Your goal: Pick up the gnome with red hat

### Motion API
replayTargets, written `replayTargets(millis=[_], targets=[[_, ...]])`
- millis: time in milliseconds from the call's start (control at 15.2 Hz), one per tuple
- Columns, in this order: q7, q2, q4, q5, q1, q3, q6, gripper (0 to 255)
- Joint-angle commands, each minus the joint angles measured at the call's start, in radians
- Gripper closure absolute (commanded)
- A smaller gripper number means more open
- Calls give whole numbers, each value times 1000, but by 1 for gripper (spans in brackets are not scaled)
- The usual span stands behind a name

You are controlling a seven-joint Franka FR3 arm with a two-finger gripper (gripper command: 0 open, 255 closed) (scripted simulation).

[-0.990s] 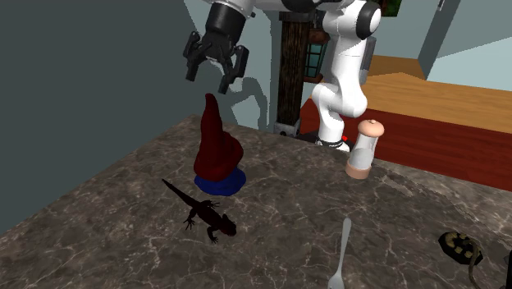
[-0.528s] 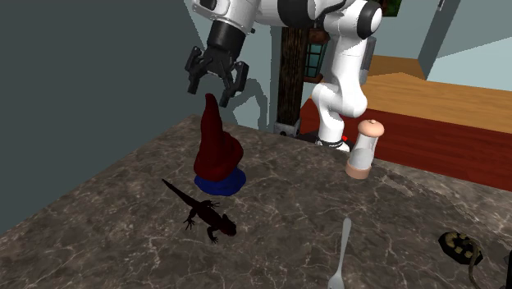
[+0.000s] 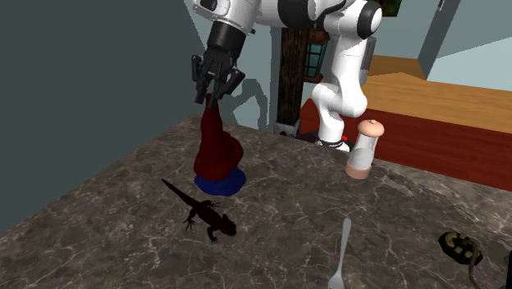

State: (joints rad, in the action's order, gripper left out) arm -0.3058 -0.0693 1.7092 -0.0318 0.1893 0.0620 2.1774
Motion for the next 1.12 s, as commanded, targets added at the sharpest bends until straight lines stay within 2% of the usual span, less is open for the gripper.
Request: replayTargets(millis=[0, 1056], targets=[[0, 0, 1, 0, 0, 0, 0, 255], [8, 71, -292, 9, 0, 1, -223, 255]])
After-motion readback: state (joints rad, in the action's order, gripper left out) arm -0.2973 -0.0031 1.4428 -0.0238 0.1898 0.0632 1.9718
